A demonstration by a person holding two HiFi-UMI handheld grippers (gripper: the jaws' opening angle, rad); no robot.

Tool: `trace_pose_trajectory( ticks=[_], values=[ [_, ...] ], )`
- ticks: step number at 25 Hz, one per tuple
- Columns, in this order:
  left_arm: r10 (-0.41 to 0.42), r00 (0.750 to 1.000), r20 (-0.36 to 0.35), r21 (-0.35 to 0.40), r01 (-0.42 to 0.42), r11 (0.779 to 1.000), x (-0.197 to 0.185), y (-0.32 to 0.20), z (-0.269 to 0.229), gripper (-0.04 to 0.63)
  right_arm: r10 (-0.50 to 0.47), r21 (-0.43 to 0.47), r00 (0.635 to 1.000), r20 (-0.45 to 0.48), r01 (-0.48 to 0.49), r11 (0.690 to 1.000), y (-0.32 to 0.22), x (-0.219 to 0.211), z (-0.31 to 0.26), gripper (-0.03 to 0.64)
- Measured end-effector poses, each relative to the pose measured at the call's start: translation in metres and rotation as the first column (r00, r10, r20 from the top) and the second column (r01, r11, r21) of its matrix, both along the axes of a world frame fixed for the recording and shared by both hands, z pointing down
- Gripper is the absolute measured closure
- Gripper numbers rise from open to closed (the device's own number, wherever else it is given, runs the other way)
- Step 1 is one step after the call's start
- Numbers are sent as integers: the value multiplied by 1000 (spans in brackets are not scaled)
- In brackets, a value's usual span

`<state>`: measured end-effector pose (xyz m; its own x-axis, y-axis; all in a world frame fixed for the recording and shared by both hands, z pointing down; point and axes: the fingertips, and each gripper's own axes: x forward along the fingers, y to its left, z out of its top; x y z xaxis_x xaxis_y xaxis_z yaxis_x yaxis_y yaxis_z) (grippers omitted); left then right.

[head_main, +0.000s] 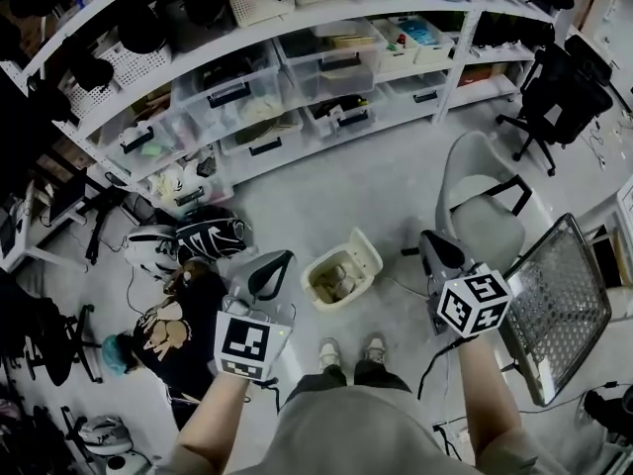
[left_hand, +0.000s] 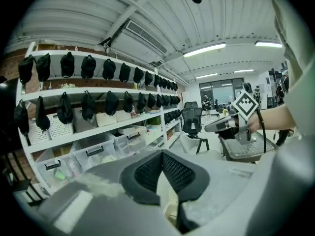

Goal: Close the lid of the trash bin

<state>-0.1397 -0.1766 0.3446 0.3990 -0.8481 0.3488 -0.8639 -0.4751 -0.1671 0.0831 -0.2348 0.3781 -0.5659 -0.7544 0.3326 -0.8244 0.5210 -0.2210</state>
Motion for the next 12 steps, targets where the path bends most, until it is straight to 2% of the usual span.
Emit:
trace_pose_trajectory(
  ticks=[7,12],
  values=[
    [-31,999,39,-113,35,993,0,-52,74,594,-69,-157,996,-56,59,986,-60,-18,102,614],
    [-68,996,51,-200,77,977,-9,-73,147,594,-112,-255,990,-88,86,963,-89,-28,197,614]
  ],
)
